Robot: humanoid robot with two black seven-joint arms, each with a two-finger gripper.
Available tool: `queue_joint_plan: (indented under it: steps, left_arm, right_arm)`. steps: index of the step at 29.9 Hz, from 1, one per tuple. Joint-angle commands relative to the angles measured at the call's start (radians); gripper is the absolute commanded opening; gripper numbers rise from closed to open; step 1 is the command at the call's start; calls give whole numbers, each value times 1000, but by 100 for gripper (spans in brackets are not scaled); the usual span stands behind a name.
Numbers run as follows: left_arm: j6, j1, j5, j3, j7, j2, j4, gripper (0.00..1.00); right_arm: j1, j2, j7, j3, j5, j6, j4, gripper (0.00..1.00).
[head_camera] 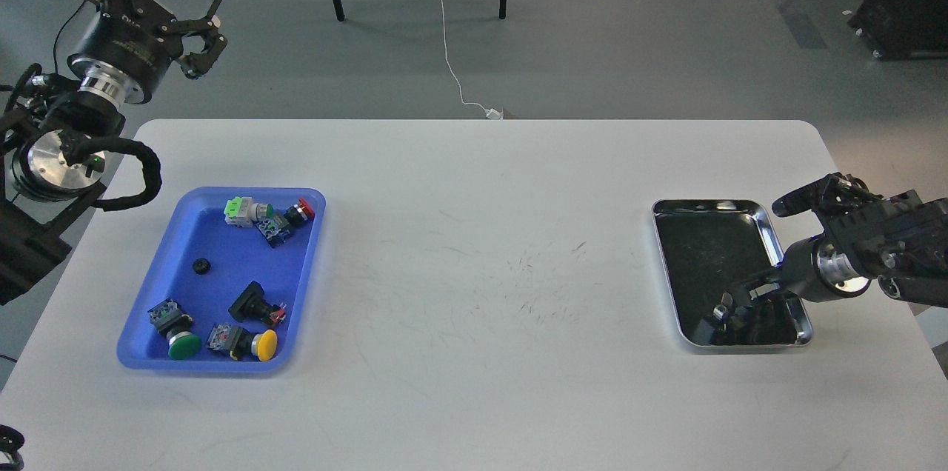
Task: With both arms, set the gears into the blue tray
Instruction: 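Close the right gripper on the second black part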
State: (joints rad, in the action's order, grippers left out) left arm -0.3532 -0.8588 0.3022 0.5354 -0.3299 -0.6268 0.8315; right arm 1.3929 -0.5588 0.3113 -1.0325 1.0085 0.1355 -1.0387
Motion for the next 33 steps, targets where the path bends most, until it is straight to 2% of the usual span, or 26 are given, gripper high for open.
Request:
queue_joint_plan:
  steps: [1, 13, 17, 22, 27, 29, 33]
  left_arm:
    - [-6, 0, 0, 0, -1, -1, 0, 98]
    - [-6, 0, 0, -2, 0, -4, 0, 98]
    - [-6, 0, 0, -2, -1, -5, 0, 98]
    - [-6, -2, 0, 0, -1, -30, 5, 98]
    - [-6, -2, 0, -2, 0, -31, 5, 98]
    - [-6, -2, 0, -2, 0, -31, 8, 98]
    - [-4, -5, 0, -5, 2, -30, 8, 98]
  right_arm:
    - [5, -4, 2, 3, -1, -1, -21, 39]
    - [3, -6, 3, 8, -1, 1, -24, 26]
    - [5, -7, 3, 9, -2, 1, -32, 14]
    - [37, -16, 2, 26, -14, 6, -66, 14]
    - [167, -7, -17, 74, -62, 18, -164, 16]
    - [222, 22, -17, 81, -108, 18, -204, 16]
    - [265, 158, -12, 83, -206, 10, -251, 16]
